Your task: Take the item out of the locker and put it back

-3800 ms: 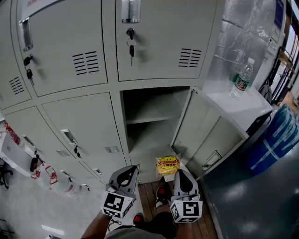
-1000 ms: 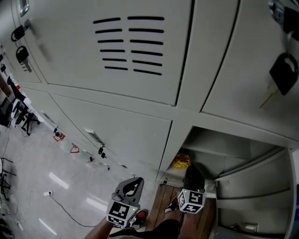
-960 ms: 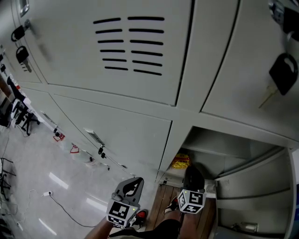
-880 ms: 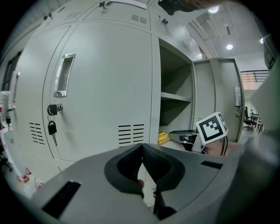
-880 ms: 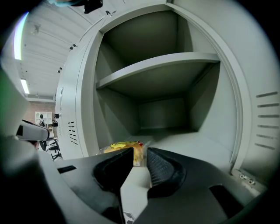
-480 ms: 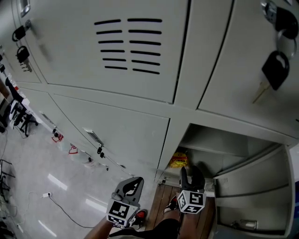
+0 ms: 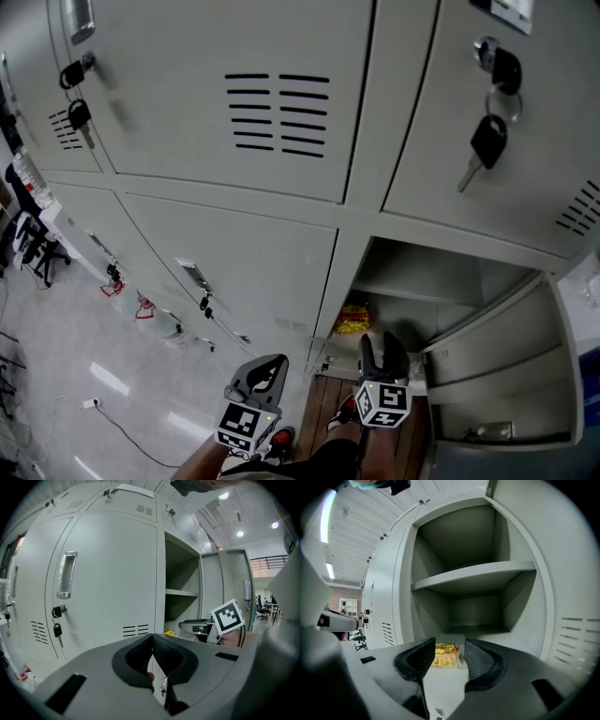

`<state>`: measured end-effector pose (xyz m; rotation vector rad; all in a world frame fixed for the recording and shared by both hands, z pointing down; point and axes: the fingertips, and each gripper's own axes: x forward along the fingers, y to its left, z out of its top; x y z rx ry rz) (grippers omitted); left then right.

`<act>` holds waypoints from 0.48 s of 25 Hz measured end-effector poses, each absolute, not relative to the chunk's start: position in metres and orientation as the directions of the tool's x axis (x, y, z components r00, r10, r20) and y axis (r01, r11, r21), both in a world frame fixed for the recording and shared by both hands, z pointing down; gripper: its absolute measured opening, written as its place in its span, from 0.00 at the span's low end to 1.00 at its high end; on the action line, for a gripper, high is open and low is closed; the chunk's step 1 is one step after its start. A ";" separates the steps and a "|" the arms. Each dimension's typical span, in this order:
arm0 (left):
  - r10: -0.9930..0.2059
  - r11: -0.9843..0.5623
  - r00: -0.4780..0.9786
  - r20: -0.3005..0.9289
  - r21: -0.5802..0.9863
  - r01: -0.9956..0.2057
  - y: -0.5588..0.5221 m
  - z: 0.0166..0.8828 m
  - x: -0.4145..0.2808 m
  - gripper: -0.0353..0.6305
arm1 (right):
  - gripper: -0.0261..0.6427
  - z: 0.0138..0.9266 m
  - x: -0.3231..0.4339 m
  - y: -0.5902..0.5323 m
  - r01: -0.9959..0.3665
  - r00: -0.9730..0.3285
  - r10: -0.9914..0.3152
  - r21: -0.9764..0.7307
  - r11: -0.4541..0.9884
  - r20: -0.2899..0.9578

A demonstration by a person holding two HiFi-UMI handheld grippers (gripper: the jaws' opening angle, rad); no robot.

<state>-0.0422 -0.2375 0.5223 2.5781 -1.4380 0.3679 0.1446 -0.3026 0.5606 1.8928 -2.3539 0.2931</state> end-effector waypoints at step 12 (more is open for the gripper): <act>-0.786 -0.601 0.591 0.183 -0.002 -0.799 -0.208 0.474 -0.039 0.09 | 0.31 0.496 0.145 -0.238 -0.989 -0.150 -0.981 -0.009 0.150 0.125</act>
